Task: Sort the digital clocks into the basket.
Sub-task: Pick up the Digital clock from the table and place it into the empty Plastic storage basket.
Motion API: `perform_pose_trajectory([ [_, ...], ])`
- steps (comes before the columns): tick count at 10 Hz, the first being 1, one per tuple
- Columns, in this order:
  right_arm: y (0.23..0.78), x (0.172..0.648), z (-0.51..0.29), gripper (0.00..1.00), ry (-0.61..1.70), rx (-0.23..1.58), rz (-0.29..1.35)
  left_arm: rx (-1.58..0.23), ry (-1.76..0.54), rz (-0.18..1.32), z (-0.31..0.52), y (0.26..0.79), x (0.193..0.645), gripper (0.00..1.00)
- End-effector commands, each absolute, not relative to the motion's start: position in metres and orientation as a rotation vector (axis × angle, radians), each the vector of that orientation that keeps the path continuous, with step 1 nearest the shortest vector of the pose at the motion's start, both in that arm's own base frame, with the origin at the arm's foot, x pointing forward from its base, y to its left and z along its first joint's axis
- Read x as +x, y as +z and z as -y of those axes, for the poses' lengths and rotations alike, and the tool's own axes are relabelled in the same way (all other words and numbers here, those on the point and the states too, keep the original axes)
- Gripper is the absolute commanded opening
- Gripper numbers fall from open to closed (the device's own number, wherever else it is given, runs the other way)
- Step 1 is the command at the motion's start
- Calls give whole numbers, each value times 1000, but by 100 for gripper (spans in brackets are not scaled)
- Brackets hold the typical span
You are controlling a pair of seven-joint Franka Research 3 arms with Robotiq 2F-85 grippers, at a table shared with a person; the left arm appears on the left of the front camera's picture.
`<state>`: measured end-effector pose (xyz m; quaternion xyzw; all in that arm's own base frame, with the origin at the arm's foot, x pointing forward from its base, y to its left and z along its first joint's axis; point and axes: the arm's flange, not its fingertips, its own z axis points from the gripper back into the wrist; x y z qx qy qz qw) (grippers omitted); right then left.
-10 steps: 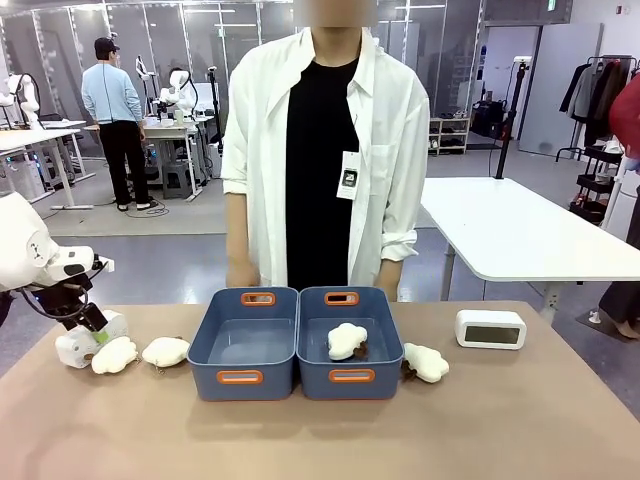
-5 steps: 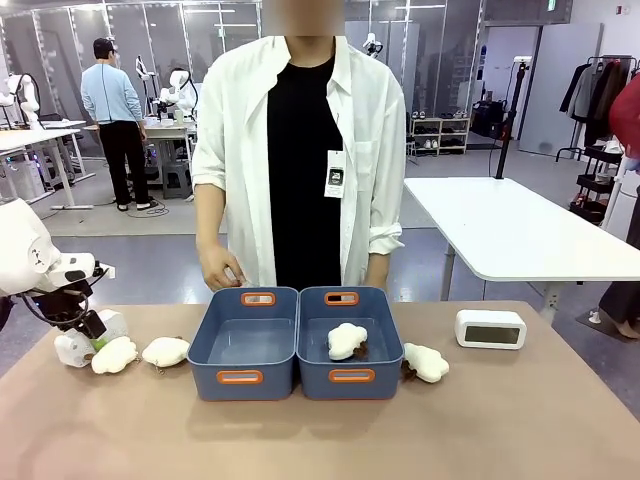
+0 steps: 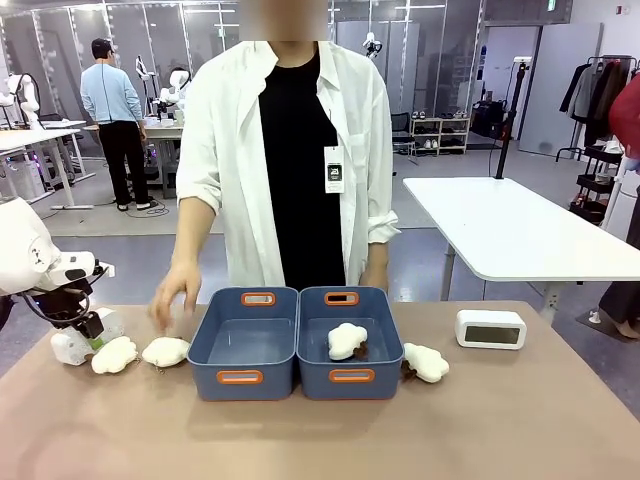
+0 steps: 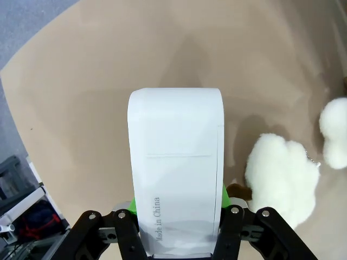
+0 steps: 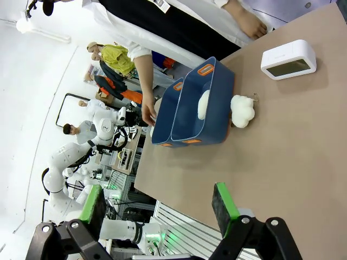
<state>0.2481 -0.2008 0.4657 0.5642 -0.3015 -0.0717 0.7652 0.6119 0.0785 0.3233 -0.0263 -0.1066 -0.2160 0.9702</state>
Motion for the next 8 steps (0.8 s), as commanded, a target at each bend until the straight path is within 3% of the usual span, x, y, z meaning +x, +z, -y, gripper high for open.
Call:
perform_pose_trajectory([
  [1, 467, 248, 202, 100, -143, 1231, 669, -54, -445, 213, -78, 323, 612, 42],
  [8, 467, 248, 202, 100, -143, 1231, 669, -54, -445, 213, -78, 323, 612, 42],
])
